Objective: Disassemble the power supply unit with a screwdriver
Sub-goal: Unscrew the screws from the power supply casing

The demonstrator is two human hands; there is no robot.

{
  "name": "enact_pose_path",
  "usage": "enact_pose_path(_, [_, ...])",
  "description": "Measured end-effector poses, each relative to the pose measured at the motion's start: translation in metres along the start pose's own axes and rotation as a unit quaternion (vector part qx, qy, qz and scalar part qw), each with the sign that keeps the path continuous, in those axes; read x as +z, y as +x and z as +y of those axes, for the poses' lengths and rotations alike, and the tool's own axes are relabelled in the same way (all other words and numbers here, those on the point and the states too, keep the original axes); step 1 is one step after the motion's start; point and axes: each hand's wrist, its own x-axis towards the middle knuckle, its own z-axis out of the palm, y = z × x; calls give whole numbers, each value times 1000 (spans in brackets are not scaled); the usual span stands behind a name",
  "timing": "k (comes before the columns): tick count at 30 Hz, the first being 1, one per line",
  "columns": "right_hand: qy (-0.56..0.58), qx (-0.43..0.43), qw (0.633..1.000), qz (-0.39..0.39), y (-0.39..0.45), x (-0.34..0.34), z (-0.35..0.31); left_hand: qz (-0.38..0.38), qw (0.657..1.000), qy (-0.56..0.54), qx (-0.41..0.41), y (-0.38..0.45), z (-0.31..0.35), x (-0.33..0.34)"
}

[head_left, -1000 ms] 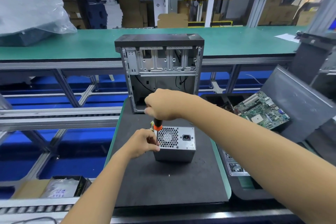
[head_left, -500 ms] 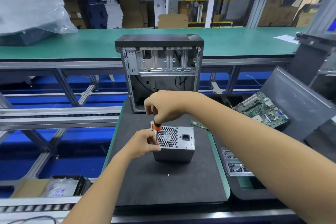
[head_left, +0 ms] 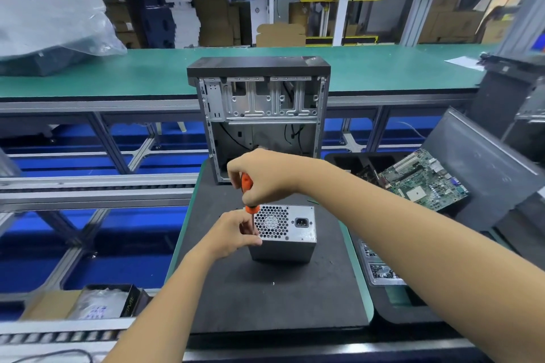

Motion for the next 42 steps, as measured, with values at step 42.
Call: enact_pose_path(42, [73,243,949,-186,37,91,75,97,979,84,-158,17,-80,-16])
